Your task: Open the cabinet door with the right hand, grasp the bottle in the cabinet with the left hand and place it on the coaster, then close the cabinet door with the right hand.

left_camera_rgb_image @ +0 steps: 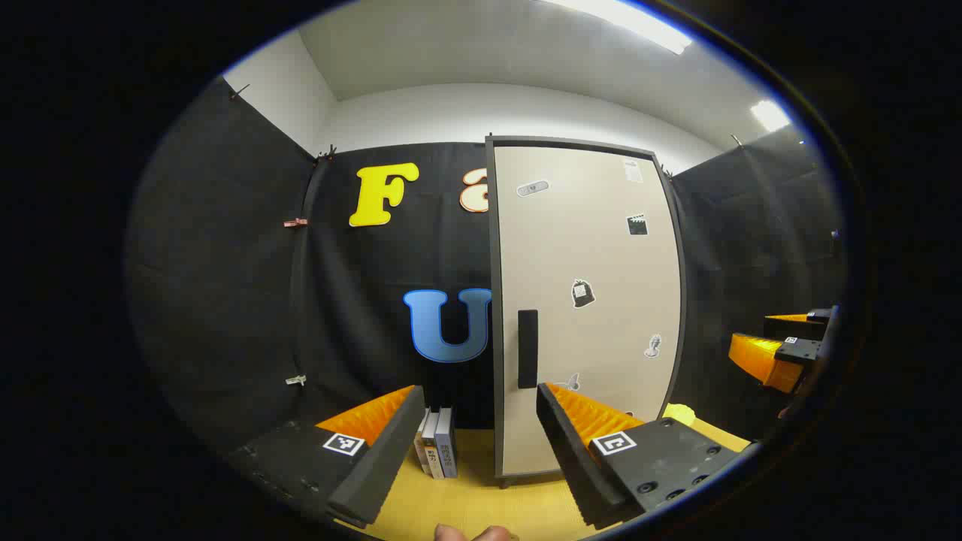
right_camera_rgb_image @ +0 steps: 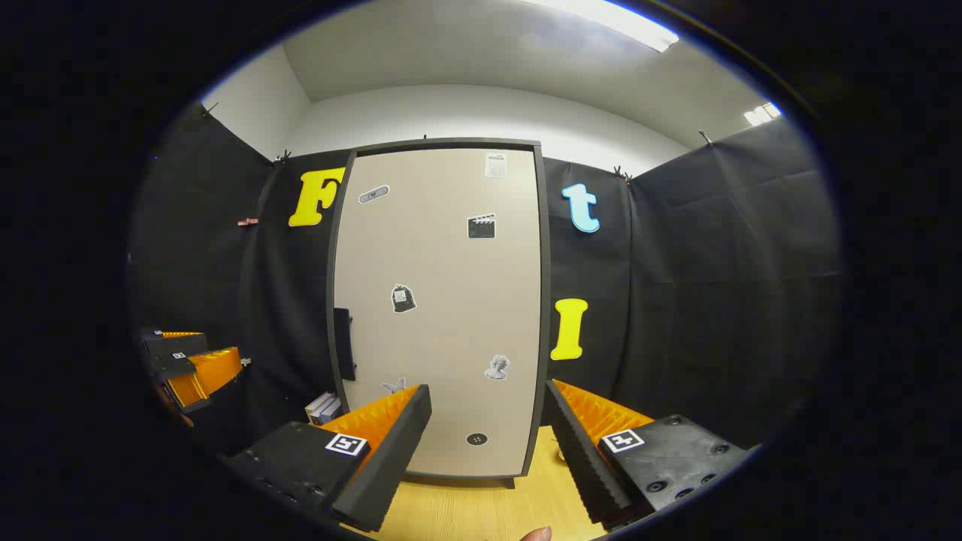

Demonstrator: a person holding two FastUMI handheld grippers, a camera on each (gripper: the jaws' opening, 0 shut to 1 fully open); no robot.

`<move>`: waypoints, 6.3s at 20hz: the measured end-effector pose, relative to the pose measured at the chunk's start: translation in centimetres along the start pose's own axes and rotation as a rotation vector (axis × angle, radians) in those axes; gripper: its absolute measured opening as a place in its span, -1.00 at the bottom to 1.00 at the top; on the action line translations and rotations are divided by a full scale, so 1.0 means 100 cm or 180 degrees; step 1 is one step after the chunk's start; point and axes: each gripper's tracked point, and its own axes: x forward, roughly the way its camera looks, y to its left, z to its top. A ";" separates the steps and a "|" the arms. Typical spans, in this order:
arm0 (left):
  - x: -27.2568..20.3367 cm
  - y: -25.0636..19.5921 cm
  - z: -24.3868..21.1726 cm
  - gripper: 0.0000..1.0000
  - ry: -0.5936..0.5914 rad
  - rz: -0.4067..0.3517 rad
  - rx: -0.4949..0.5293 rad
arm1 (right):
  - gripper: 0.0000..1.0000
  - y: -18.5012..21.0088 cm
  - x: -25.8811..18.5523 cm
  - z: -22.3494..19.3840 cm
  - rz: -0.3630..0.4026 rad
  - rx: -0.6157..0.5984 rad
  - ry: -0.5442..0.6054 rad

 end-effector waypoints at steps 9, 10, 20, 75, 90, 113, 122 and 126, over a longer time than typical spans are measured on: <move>-0.010 0.002 0.000 0.88 -0.0024 -0.0032 0.0028 | 0.94 0.002 -0.009 -0.002 -0.0021 0.0008 0.0016; -0.010 0.003 0.001 0.88 -0.0025 -0.0036 0.0023 | 0.94 0.003 -0.011 -0.002 -0.0015 0.0007 0.0018; -0.012 0.008 0.005 0.88 -0.0067 -0.0041 0.0025 | 0.94 0.006 -0.016 0.002 -0.0041 -0.0020 0.0005; -0.066 0.114 -0.059 0.89 0.0206 0.0401 -0.0095 | -0.67 0.239 0.148 -0.058 0.0997 0.0289 0.0300; -0.064 0.035 -0.031 0.88 0.0070 0.0089 -0.0037 | -0.67 0.158 0.038 -0.046 0.1199 0.0452 0.0392; -0.041 -0.064 -0.023 0.89 0.0051 -0.0428 -0.0172 | -0.65 -0.021 -0.016 -0.040 0.0203 0.0354 0.0398; -0.028 -0.082 -0.021 0.89 0.0056 -0.0490 -0.0237 | -0.70 -0.083 -0.015 -0.035 -0.0153 0.0261 0.0339; -0.017 -0.096 -0.017 0.88 0.0022 -0.0531 -0.0183 | -0.70 -0.085 -0.015 -0.036 -0.0053 0.0344 0.0339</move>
